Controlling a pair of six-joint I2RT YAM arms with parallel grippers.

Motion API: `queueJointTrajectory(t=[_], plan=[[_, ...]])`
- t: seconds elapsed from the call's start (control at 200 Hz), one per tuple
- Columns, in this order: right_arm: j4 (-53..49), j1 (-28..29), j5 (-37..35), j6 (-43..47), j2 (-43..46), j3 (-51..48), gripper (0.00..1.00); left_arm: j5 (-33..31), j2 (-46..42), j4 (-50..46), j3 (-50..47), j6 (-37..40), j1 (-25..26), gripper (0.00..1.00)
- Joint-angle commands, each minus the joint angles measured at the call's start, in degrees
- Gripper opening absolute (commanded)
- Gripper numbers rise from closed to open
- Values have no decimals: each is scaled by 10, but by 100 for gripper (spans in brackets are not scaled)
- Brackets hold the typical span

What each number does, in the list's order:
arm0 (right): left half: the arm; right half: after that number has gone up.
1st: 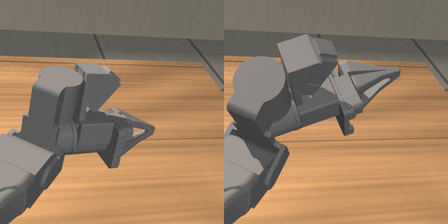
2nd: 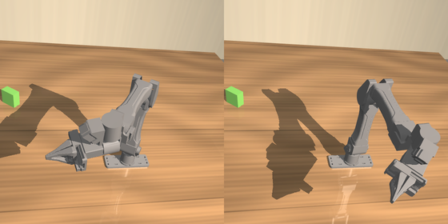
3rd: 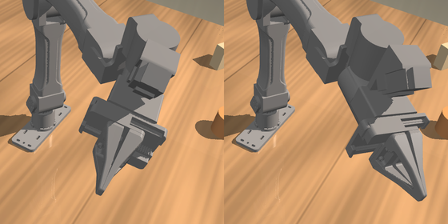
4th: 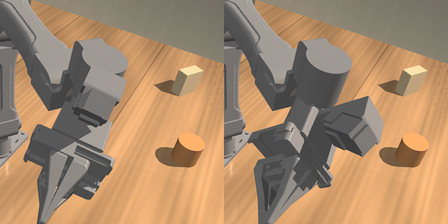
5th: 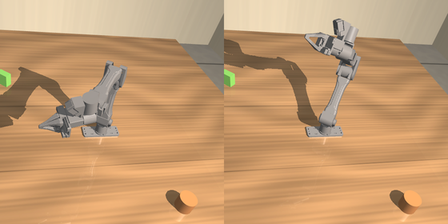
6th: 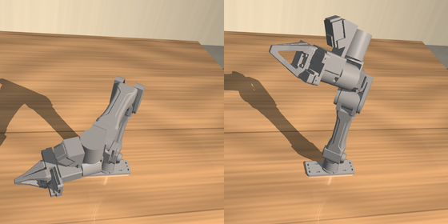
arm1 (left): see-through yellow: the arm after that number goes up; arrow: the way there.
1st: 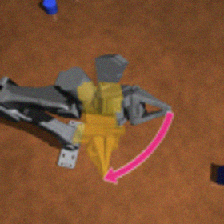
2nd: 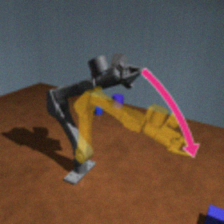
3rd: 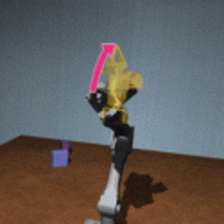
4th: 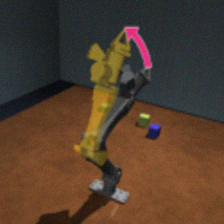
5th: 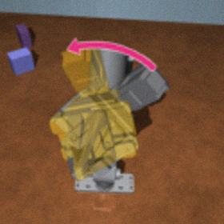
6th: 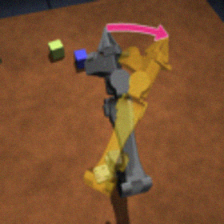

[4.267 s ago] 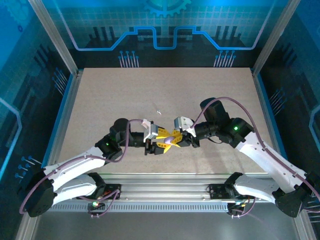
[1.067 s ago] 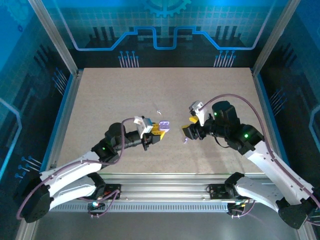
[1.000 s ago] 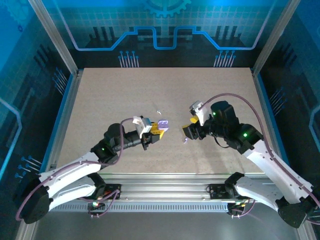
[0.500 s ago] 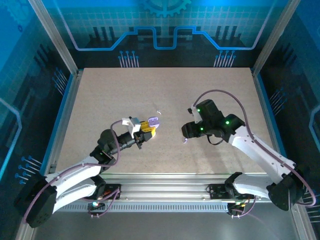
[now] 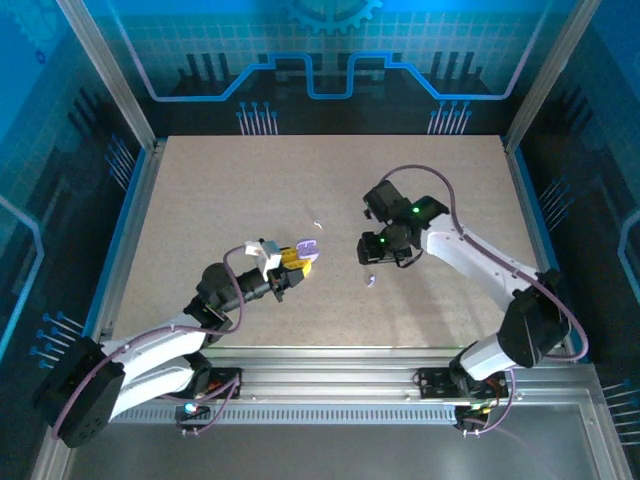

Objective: Insert wireless bluetooth earbuds into charging case

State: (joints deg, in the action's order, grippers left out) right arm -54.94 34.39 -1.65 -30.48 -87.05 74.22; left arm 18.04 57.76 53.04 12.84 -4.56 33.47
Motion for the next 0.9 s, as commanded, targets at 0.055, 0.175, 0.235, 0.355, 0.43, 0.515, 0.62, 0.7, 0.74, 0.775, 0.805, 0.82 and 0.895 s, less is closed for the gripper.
queueJointTrajectory(t=[0.055,0.175,0.235,0.355,0.43,0.515,0.62,0.7,0.74,0.775,0.805,0.82,0.895], plan=[[-70,16,-35,-23,-57,53,39,19,-12,10,1,6,-5,20],[-83,16,-52,-19,-95,66,38,18,-17,3,0,9,-4,20],[-100,11,-60,-28,-117,74,38,16,-19,-1,0,11,-4,20],[-102,-3,-65,-58,-142,70,39,12,-22,-8,2,14,-4,21],[-81,-17,-52,-71,-147,59,39,10,-22,-9,2,16,-4,21],[-62,-26,-40,-79,-155,45,38,10,-20,-10,3,17,-4,21],[-45,-29,-24,-76,-171,37,38,8,-20,-13,3,17,-5,21],[-43,-30,-19,-75,-186,39,38,7,-18,-16,5,17,-4,21],[-42,-31,-17,-76,-191,39,37,7,-17,-16,6,17,-4,21],[-40,-32,-16,-78,-196,38,38,8,-16,-16,6,18,-4,21],[-37,-33,-14,-81,-198,37,38,8,-16,-16,6,19,-4,21],[-35,-34,-12,-82,-199,36,38,8,-16,-16,5,19,-4,21],[-26,-37,-6,-92,-202,30,38,7,-16,-16,6,20,-4,21]])
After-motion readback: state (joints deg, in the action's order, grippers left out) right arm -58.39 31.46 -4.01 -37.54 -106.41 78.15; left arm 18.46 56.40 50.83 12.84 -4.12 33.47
